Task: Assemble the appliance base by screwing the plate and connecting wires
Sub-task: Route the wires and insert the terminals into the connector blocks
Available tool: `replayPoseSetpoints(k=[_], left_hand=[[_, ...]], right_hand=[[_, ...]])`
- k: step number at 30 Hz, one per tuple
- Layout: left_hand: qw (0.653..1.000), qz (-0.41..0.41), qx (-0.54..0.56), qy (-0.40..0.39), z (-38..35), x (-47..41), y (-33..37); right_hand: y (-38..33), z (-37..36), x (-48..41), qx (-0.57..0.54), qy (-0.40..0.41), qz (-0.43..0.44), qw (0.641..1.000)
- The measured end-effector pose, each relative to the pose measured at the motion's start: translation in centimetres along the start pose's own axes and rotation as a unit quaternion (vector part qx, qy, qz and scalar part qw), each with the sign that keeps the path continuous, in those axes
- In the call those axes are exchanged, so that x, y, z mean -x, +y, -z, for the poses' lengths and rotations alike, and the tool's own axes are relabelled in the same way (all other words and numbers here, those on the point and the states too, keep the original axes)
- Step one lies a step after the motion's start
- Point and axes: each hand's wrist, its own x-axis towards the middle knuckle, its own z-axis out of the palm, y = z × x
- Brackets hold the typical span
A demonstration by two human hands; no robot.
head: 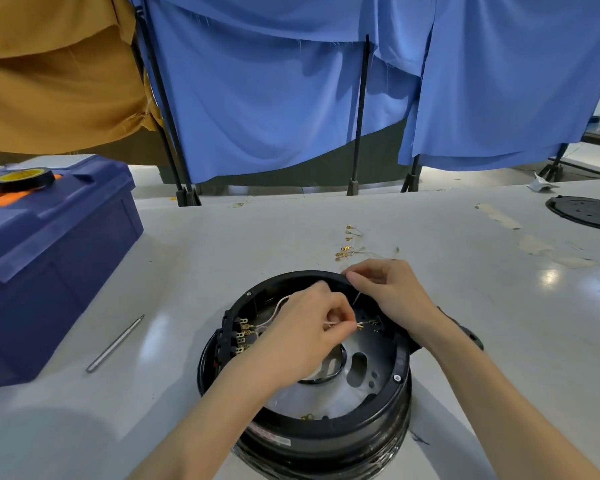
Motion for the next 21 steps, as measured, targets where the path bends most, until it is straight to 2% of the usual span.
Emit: replayPoseSetpoints(k=[5,21], left_hand=[[0.998,-0.016,-0.057,0.0,-1.2,-0.8,0.4],[0.997,-0.029,-0.062,0.043,-2.3,-0.5,0.6]], right_hand=[[0.7,0.0,-0.1,-0.051,0.013,-0.009,0.999],[1.4,-0.2,-0.2,-0.072,0.014,-0.002,0.997]])
